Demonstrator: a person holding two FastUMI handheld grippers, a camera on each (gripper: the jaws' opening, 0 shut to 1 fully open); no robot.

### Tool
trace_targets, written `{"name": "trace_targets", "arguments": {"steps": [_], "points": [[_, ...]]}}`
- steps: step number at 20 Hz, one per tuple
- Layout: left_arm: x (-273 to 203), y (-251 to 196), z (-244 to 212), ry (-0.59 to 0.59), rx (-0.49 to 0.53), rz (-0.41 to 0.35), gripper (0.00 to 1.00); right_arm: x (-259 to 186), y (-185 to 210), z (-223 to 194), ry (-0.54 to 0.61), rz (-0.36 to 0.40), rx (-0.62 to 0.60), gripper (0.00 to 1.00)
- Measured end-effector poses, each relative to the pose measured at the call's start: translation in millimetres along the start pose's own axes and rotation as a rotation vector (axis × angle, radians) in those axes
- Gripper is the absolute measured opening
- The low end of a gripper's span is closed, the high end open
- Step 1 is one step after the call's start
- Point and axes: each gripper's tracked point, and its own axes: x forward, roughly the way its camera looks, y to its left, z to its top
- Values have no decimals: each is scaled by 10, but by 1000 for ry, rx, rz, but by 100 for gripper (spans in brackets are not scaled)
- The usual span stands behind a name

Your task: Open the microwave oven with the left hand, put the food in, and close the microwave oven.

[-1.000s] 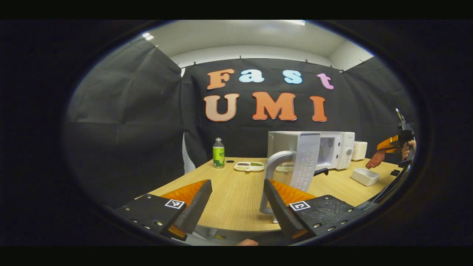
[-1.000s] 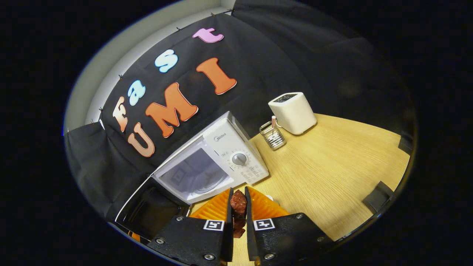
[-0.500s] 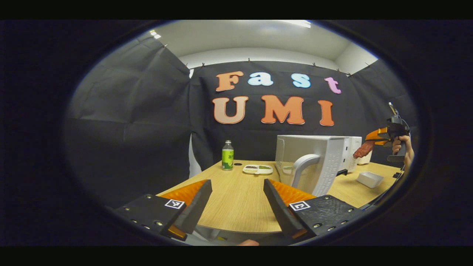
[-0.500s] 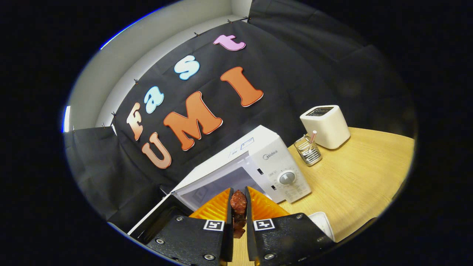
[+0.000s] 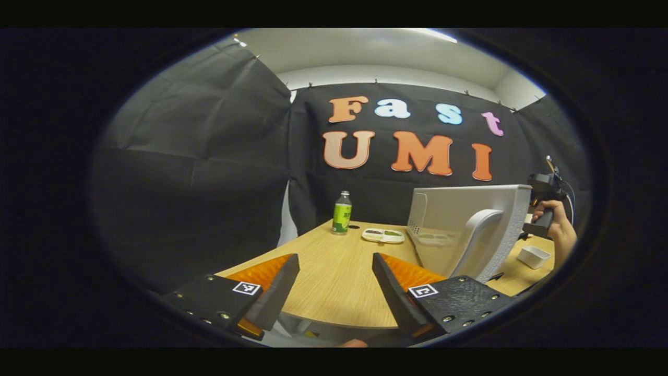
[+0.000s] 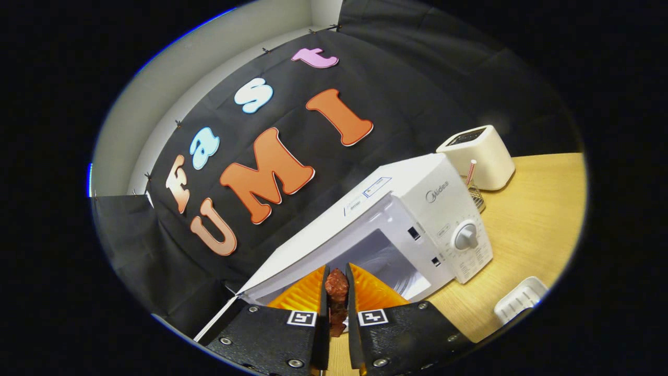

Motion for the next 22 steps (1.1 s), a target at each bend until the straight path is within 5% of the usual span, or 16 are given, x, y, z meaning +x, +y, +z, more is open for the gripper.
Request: {"name": "trace_targets", "arguments": {"steps": [15, 22], "points": [[57, 126, -114, 25, -22, 22, 87, 1123, -180, -674, -91, -113, 64, 14], [114, -46, -89, 21, -15, -2, 87, 1298, -282, -862, -49, -149, -17, 19]]}}
